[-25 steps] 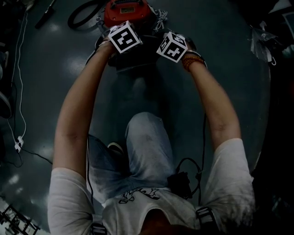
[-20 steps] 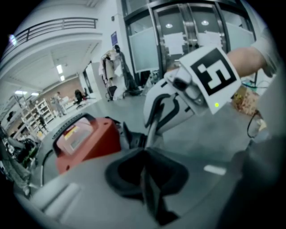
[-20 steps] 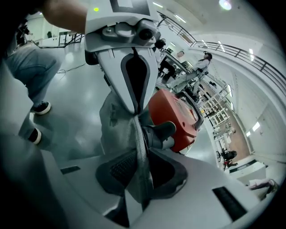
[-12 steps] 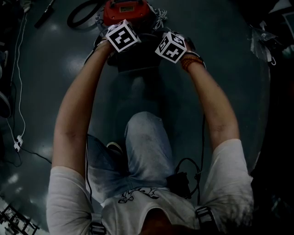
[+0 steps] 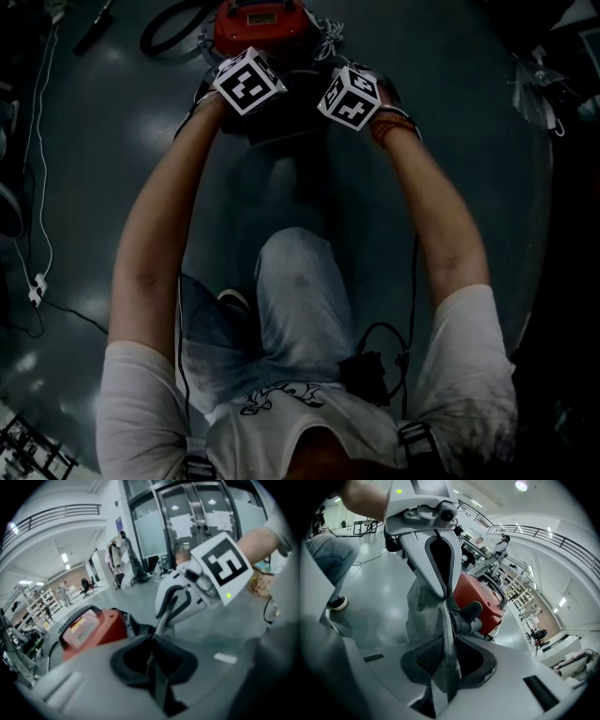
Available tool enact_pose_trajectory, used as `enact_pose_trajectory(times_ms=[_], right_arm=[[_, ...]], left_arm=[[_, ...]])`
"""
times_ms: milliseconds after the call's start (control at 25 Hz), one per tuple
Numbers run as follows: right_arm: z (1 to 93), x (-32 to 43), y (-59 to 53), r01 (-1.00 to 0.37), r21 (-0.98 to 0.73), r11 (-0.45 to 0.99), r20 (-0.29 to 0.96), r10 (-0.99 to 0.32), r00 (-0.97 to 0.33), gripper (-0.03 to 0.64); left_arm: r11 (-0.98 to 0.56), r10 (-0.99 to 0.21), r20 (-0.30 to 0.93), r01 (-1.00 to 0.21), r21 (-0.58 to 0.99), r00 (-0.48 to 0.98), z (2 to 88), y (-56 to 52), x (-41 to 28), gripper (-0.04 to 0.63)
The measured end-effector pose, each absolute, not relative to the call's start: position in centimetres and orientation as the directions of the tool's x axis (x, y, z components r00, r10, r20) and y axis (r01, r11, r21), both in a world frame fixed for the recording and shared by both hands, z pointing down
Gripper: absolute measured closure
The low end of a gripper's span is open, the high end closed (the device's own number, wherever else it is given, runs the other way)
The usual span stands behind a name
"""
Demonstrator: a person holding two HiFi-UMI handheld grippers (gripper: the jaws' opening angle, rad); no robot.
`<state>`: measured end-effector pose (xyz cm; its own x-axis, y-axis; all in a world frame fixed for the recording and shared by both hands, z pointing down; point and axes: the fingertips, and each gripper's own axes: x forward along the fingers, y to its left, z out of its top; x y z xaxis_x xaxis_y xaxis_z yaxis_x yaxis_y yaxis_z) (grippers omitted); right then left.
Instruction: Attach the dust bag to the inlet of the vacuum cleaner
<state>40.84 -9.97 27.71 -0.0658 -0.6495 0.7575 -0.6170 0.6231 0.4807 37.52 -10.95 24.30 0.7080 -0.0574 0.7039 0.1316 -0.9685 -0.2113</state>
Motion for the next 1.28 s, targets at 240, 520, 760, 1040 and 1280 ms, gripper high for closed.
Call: enact_pose_trajectory(times_ms=[240,520,760,1040,1280], right_arm=[[26.4,41.4,-9.4,-0.735,0.418,0.534,0.713,-0.694,-0.099,0.422],[18.1,43.1,-6.4,-0.954,0.275,0.119,0.376,-0.927,-0.007,0.416],[14.4,36.8,-6.3,-0.998,0.065,0.024,0.205,-0.979,-0.010,0.578],[12.7,30.9,-4.4,-0.993,-0.117,-0.030,0.074,-0.997,0.021,0.604],[12.3,29.9,-3.3,-0.991,-0.115,-0.074,0.028,-0.997,0.072,0.606]], left_arm=[[-0.974,-0.132,0.617,0.013,-0.225,0.776,23.3,-11.1,36.9,0.462],[-0.948,-0.304,0.390,-0.233,-0.219,0.869,18.4,-11.3,33.6,0.487],[-0.915,-0.404,0.274,-0.389,-0.109,0.873,15.7,-10.0,29.7,0.591],[-0.866,-0.491,0.230,-0.500,-0.017,0.840,14.4,-7.9,26.4,0.591],[-0.841,-0.539,0.182,-0.539,-0.057,0.822,14.2,-7.9,25.2,0.592]])
